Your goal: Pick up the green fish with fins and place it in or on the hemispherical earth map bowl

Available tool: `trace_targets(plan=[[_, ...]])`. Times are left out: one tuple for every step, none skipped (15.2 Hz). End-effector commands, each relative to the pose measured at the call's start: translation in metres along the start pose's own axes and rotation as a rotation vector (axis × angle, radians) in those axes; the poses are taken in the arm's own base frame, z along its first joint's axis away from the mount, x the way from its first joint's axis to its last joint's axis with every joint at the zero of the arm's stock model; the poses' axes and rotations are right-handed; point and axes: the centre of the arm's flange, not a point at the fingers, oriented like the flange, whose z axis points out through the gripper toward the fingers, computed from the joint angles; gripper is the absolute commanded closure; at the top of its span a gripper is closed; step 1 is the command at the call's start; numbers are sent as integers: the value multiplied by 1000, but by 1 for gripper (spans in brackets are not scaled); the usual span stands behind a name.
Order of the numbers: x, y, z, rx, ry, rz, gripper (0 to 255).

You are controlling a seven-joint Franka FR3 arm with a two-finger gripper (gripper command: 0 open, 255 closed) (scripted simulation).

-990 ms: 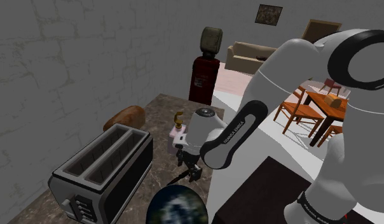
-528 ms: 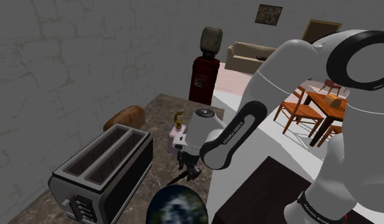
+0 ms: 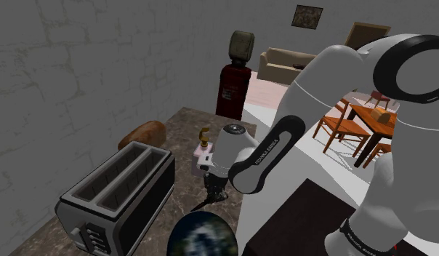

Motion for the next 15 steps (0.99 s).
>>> trace_targets(plan=[[0,0,0,0,0,0,255],[0,0,-5,0,0,0,255],[1,1,-10,0,0,0,255],[1,1,-16,0,0,0,255],[2,1,-21,0,0,0,255],[2,2,-26,0,0,0,255],[3,2,-31,0,0,0,255],[3,3,-37,0,0,0,255],[3,3,-42,0,0,0,255],[4,3,-47,0,0,0,255],[4,4,-52,0,0,0,255],[5,4,-58,0,0,0,255],[5,4,-63,0,0,0,255],[5,5,-68,0,0,0,255],[6,5,-73,0,0,0,255]])
